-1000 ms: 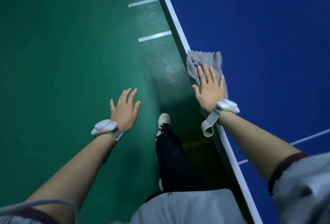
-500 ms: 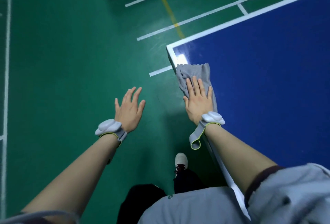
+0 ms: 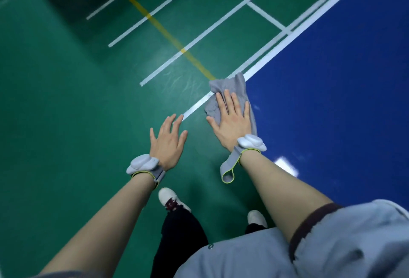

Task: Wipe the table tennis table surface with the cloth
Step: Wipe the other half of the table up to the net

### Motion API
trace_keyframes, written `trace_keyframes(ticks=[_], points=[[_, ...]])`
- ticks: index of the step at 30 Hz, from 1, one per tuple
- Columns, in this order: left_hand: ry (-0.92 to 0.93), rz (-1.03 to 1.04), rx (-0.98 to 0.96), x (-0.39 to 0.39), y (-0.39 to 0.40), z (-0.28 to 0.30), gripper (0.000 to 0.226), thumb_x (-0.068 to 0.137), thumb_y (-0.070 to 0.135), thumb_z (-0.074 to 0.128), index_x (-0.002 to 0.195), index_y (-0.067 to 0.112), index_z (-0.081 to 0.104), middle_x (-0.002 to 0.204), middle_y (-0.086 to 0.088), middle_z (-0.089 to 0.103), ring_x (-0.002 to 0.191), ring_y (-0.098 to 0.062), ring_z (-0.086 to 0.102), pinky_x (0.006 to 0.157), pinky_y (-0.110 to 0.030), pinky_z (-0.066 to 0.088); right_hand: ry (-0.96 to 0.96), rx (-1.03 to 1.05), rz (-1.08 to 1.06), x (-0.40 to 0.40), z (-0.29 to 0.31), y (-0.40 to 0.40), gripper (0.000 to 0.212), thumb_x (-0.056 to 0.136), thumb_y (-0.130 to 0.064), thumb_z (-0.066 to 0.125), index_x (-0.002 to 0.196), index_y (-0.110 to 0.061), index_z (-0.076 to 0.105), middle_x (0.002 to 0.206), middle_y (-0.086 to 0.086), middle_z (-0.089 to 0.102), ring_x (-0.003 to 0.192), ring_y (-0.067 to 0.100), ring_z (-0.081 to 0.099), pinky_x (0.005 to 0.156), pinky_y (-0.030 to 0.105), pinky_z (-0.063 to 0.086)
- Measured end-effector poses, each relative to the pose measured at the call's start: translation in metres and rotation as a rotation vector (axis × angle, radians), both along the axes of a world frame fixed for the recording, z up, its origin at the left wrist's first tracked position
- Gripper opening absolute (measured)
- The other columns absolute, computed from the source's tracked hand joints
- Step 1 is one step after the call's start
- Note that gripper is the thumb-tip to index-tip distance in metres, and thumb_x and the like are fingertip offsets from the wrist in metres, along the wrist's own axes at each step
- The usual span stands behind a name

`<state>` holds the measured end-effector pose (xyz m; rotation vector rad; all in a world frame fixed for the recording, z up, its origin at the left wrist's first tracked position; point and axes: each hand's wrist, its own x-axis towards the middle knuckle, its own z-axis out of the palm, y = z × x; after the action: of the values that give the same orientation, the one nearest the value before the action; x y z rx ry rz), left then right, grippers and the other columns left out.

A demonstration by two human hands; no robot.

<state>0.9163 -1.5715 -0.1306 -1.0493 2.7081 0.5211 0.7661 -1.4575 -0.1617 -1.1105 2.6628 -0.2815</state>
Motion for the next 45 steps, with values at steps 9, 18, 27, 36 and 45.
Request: trace_keyframes(ticks=[9, 18, 27, 36, 45], points=[[0.019, -0.401, 0.046, -0.064, -0.163, -0.005, 0.049, 0.099, 0.037, 0.027, 0.146, 0.026, 0.020, 0.154, 0.002, 0.019, 0.142, -0.016, 0.016, 0.112, -0.055, 0.004, -0.017, 0.033, -0.739, -0.007, 0.000, -0.045, 0.058, 0.099, -0.048, 0.016, 0.151, -0.027, 0.000, 0.159, -0.002, -0.004, 0.145, 0.016, -0.007, 0.114, 0.043, -0.009], [0.042, -0.717, 0.111, -0.166, -0.205, -0.006, 0.049, 0.098, 0.037, 0.028, 0.145, 0.027, 0.022, 0.153, 0.002, 0.022, 0.141, -0.017, 0.018, 0.112, -0.055, 0.003, -0.066, 0.010, -1.368, -0.031, 0.005, -0.090, 0.062, 0.098, -0.048, 0.017, 0.150, -0.024, -0.005, 0.159, -0.001, -0.009, 0.145, 0.017, -0.010, 0.112, 0.046, -0.013], [0.080, -1.087, -0.087, -0.310, -0.251, 0.035, 0.067, 0.087, 0.054, 0.004, 0.146, 0.027, 0.021, 0.154, 0.002, 0.020, 0.143, -0.014, 0.012, 0.111, -0.056, 0.004, -0.121, -0.010, -1.603, -0.068, 0.005, -0.106, 0.064, 0.097, -0.051, 0.015, 0.150, -0.025, -0.011, 0.158, 0.001, -0.013, 0.144, 0.017, -0.013, 0.115, 0.051, -0.008], [0.007, -1.529, -0.111, -0.426, -0.165, 0.010, 0.063, 0.091, 0.050, 0.011, 0.147, 0.023, 0.019, 0.154, -0.001, 0.021, 0.144, -0.017, 0.012, 0.110, -0.060, 0.004, -0.124, 0.052, -1.707, -0.072, 0.005, -0.104, 0.066, 0.090, -0.057, 0.002, 0.149, -0.030, -0.009, 0.155, -0.006, -0.015, 0.141, 0.009, -0.017, 0.109, 0.038, -0.020], [0.196, -1.964, 0.197, -0.465, -0.012, 0.010, 0.051, 0.099, 0.035, 0.030, 0.147, 0.023, 0.020, 0.154, 0.002, 0.020, 0.144, -0.014, 0.010, 0.111, -0.057, 0.005, -0.098, 0.027, -2.022, -0.083, 0.007, -0.102, 0.061, 0.095, -0.054, 0.014, 0.150, -0.033, -0.004, 0.157, -0.009, -0.009, 0.144, 0.011, -0.010, 0.112, 0.039, -0.014]])
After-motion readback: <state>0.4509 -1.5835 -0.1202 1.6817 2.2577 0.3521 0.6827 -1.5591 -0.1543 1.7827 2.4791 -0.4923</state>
